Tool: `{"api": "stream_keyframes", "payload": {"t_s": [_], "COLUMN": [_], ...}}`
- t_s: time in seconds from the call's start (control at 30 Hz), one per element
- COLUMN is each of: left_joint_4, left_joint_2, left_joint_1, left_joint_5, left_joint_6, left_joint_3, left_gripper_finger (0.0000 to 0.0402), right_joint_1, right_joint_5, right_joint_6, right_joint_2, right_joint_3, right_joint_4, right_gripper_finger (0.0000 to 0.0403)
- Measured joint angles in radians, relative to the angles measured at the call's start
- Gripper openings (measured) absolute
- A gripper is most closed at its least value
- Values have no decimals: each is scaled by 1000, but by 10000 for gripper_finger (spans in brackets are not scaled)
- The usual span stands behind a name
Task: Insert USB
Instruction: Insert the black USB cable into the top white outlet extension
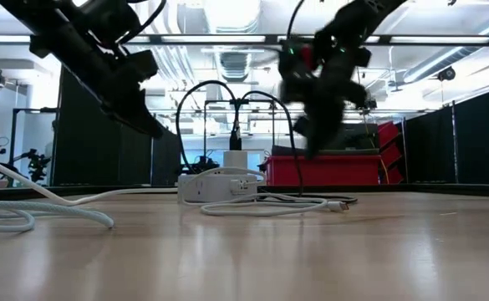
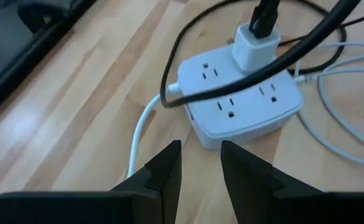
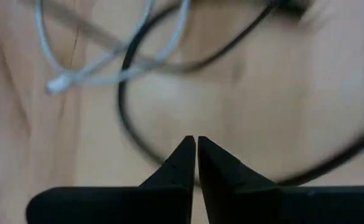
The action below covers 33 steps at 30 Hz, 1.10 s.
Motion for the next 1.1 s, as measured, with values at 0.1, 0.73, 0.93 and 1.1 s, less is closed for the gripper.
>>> {"api": "stream_keyframes", "payload": {"t_s": [0.1, 0.73, 0.93, 1.1], "left_joint_4": [9, 93, 92, 92], "left_joint_2": [2, 23, 22, 22], "left_joint_1": [0, 0, 0, 0], "left_joint_5": [0, 2, 10, 11], "left_joint_6": [38, 65, 49, 39], "left_joint_3": [-1, -2, -2, -2], "left_gripper_finger": [103, 103, 103, 103], "right_joint_1": [41, 30, 36, 60], "right_joint_5": [-6, 511, 891, 698], "right_joint_6": [88, 223, 268, 246], "right_joint_2": [-3, -26, -81, -167], "right_joint_3": [-74, -170, -97, -65], "right_joint_4": [23, -27, -104, -78], "right_gripper_finger": [1, 0, 0, 0]}}
